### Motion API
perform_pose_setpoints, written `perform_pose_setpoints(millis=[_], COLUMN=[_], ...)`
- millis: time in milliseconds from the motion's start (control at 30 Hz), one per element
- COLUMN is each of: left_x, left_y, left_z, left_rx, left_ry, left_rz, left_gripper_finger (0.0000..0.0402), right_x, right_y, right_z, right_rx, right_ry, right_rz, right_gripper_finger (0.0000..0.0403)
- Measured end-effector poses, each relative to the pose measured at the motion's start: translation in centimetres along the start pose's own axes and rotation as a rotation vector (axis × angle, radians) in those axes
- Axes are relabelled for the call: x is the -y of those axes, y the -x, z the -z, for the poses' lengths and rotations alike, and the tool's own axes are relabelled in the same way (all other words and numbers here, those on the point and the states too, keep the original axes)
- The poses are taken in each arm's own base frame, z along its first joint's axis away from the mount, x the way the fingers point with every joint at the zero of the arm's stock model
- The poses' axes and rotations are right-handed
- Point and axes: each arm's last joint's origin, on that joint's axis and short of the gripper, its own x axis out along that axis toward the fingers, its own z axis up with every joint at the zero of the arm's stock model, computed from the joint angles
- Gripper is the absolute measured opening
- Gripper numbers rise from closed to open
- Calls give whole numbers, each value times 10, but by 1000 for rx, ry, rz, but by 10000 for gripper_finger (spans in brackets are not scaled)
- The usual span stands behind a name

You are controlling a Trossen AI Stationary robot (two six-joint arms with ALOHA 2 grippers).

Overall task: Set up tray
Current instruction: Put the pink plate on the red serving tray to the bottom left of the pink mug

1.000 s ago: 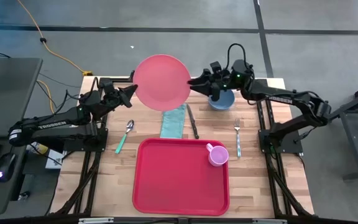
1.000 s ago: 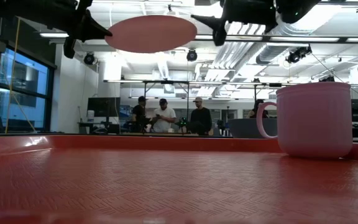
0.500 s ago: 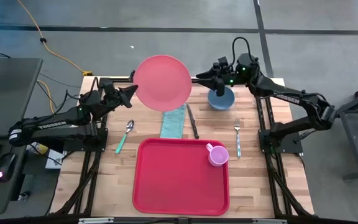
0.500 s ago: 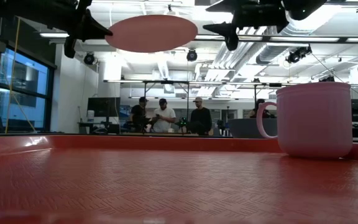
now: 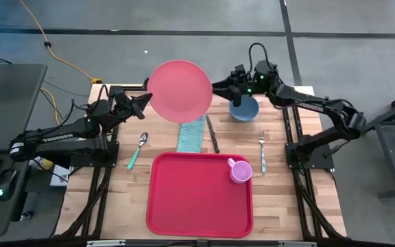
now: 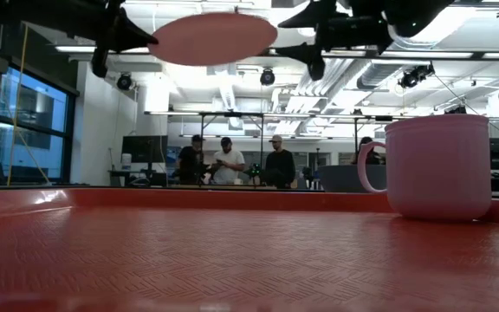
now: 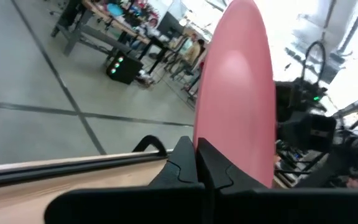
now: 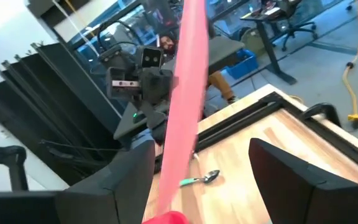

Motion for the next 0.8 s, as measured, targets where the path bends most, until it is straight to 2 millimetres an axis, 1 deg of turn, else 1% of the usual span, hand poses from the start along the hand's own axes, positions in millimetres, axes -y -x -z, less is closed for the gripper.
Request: perform_pose_setpoints(millis=[100,267,367,467,733,800], left_x=[0,0,0,0,1,2], left_y=[-1,-2,-2,-2,-2,-2], left_z=[0,2,2,2,2,2], left_rx=[-1,-10,-13,-18,-25,-29], left_ry=[-9,-11,-12,-11,-14,-13], left_rz=[3,6,5,14,32,45], left_gripper_finger=[14,14,14,14,14,14], right_x=[0,1,-2,-5,-6,-5], right_y=[-9,-17,-20,-22,-23,-23], right_z=[4,8,11,11,11,11], right_rx=[10,17,17,23,38,47], right_ry=[-9,-22,-20,-10,-7,-7], right_rz=[-31,-38,-39,-53,-33,-9], right_gripper_finger=[241,239,223,185,38,12])
